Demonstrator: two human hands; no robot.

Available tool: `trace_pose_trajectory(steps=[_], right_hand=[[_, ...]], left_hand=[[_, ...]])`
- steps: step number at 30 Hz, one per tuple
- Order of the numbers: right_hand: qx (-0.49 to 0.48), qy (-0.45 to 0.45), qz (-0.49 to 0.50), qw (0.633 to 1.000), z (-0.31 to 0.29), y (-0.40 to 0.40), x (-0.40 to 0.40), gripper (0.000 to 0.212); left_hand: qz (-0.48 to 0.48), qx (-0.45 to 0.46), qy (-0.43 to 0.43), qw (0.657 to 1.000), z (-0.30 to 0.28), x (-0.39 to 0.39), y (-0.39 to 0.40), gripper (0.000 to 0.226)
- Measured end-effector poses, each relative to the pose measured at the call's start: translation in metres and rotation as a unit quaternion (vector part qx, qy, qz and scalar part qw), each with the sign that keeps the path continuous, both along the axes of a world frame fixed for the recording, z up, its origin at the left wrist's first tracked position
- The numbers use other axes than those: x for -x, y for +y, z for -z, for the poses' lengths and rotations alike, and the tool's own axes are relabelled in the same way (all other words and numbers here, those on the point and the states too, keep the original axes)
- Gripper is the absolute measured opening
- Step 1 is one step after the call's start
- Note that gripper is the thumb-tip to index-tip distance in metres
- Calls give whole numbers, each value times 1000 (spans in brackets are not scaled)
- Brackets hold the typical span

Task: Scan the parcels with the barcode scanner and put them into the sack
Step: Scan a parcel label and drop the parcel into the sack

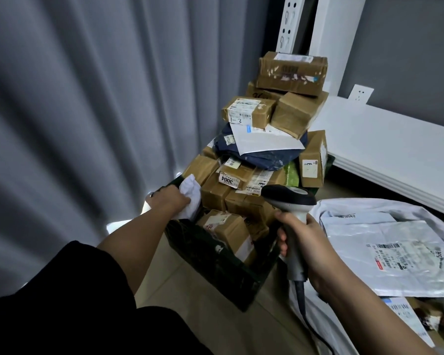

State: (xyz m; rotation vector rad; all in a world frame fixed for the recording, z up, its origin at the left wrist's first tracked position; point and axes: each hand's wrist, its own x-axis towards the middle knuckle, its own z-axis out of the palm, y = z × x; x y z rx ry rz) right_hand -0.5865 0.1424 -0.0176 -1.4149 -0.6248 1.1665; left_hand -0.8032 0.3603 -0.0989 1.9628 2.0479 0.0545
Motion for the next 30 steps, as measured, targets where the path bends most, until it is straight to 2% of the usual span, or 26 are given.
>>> trace_pose_trajectory(steps=[2,4,8,12,16,19,23,26,29,30], right_hand=[[-3,-1,2,1000,-1,0,-1,21],[-4,1,4,1000,-1,-2,-2,20],[-6,3,7,1000,-3,-3,-2,20],[-14,-4,1,1000,-8,-4,-3,17],[-15,-3,-2,1000,-14,-7,-5,17],[-25,17,2,1000,-17,-12,-6,18],[-58,77,15,995,-29,-23,-9,21],[-114,133,66,982,-41,-31,-15,13],[-158,151,151,964,-52,-41,-31,41],[-164,151,178,958,-56,-46,-40,48]], left_hand=[[-2,-36,20,999,-6,2,-2,32],[5,-54,21,998,-12,5,-4,29],[17,-117,-86,989,-27,11,-9,27],[2,-195,-184,963,-55,25,-21,21],[-46,-243,-301,921,-88,38,-36,20],[-74,-268,-420,864,-119,46,-44,22],[-108,-207,-611,756,-151,22,-72,22],[-114,-92,-678,720,-154,-23,-99,13],[-107,-10,-730,675,-154,-72,-128,13],[-91,3,-736,671,-155,-89,-139,15]])
